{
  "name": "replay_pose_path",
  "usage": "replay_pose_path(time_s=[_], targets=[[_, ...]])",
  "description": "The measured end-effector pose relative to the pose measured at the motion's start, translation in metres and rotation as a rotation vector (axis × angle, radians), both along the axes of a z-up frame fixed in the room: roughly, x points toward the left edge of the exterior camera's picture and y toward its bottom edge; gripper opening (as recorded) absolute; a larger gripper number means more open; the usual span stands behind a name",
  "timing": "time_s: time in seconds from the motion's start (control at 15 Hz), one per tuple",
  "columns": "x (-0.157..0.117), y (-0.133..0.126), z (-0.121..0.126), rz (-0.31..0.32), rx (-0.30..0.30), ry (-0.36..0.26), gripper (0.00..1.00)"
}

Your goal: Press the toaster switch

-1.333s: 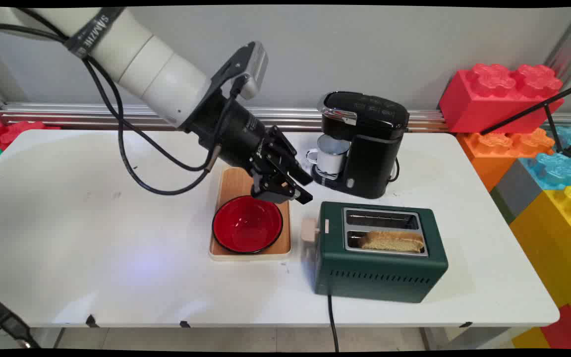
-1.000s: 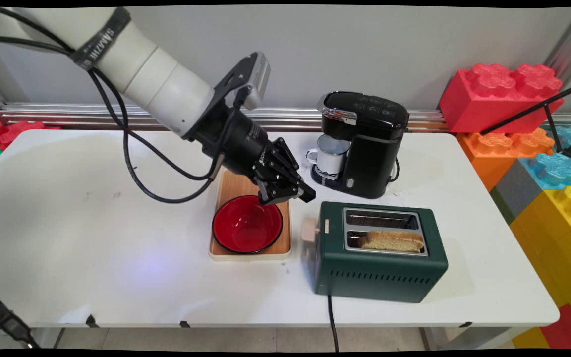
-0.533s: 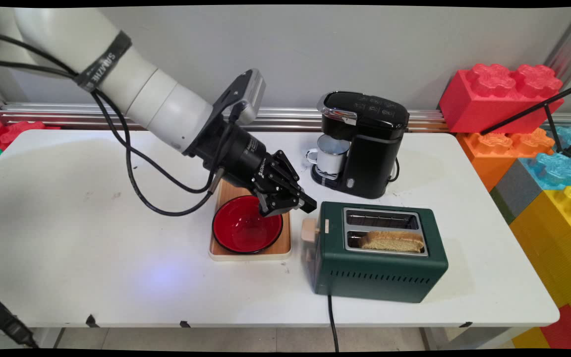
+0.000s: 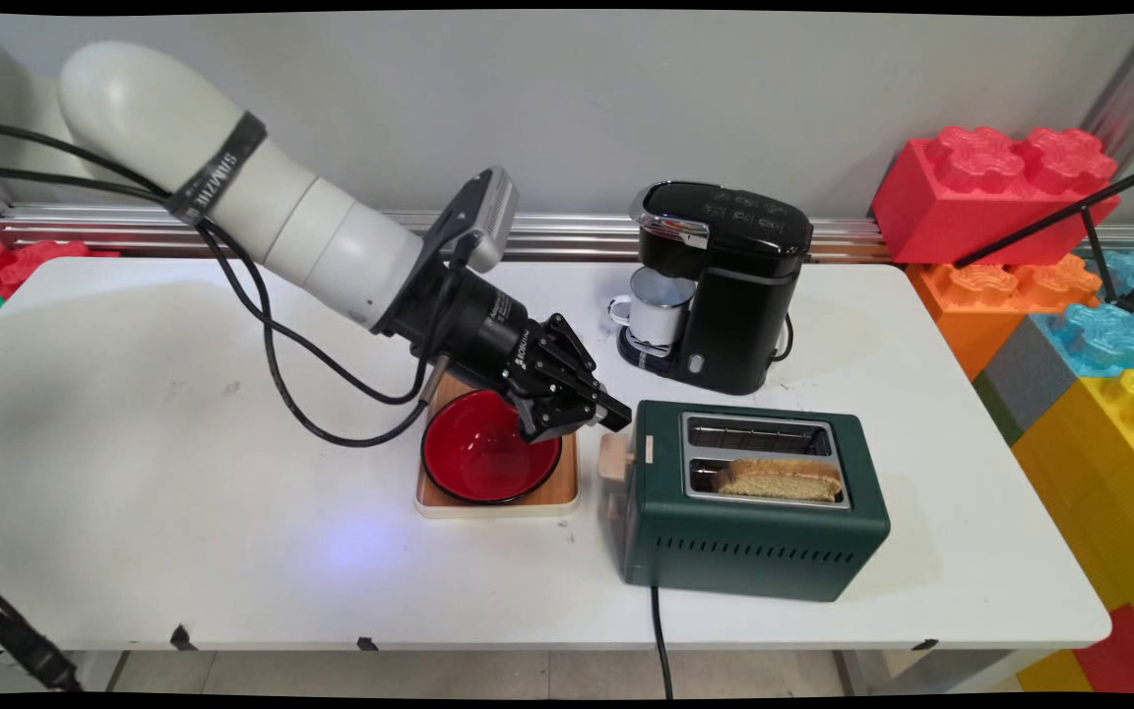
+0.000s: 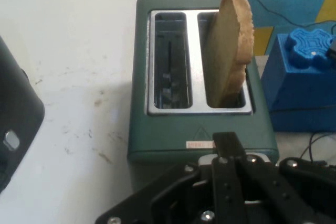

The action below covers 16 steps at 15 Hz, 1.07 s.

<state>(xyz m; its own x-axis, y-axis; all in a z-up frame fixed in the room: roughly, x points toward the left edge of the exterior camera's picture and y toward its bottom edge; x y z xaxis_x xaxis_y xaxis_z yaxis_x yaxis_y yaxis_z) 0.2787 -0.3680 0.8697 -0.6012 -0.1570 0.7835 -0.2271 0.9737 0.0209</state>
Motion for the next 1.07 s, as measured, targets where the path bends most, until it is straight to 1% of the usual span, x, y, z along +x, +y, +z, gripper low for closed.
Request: replay_pose_path(time_s=[0.47,1.07], targets=[[-0.001,-0.007,-0.02,-0.008,-0.015,0.028,0.0],[-0.002,-0.009,-0.041,-0.018,-0.022,0.038,0.0]])
